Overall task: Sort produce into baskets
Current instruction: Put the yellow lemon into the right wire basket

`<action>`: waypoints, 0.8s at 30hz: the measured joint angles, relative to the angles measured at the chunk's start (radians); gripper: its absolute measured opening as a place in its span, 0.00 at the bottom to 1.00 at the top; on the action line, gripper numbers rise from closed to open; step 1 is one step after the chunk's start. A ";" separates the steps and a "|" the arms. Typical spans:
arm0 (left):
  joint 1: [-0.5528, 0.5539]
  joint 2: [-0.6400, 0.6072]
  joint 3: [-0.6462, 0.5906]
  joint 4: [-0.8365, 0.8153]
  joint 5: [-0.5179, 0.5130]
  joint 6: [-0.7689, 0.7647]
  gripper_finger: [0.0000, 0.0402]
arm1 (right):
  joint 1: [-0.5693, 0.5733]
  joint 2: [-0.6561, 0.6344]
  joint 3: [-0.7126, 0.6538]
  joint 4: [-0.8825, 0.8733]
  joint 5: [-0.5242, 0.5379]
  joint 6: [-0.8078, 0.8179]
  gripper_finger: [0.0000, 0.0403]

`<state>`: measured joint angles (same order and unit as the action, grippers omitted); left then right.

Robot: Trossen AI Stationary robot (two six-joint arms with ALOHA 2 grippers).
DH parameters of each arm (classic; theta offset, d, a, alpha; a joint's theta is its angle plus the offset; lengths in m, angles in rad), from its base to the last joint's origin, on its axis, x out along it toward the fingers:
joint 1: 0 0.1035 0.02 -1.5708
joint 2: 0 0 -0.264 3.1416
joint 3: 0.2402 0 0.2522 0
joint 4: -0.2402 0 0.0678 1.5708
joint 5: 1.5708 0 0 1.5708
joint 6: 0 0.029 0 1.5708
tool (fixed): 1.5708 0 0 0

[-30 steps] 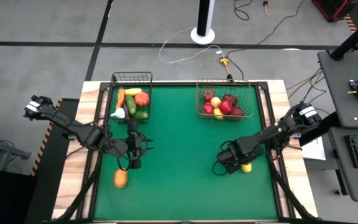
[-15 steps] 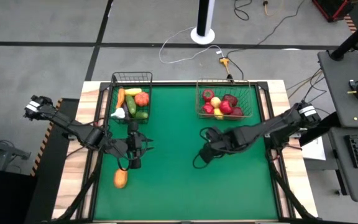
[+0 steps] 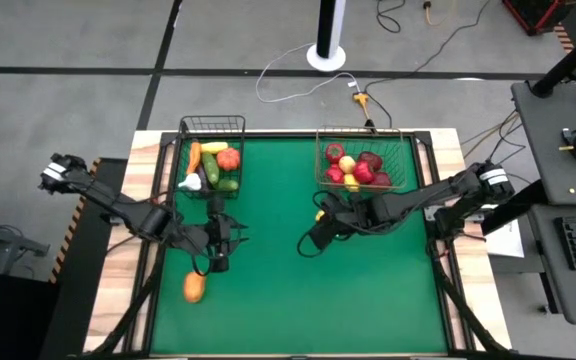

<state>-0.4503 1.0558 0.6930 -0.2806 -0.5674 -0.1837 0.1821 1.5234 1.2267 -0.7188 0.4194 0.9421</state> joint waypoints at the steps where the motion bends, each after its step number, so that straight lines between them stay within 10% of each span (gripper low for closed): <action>1: 0.000 0.005 0.000 0.000 0.000 0.000 0.30 | 0.000 0.000 -0.001 -0.001 0.000 0.000 0.50; 24: 0.000 0.088 0.000 0.015 0.000 0.000 0.30 | -0.039 -0.001 0.028 -0.005 0.053 -0.023 0.50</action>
<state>-0.4502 1.1437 0.6930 -0.2654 -0.5671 -0.1837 0.1433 1.5227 1.2548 -0.7238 0.4721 0.9188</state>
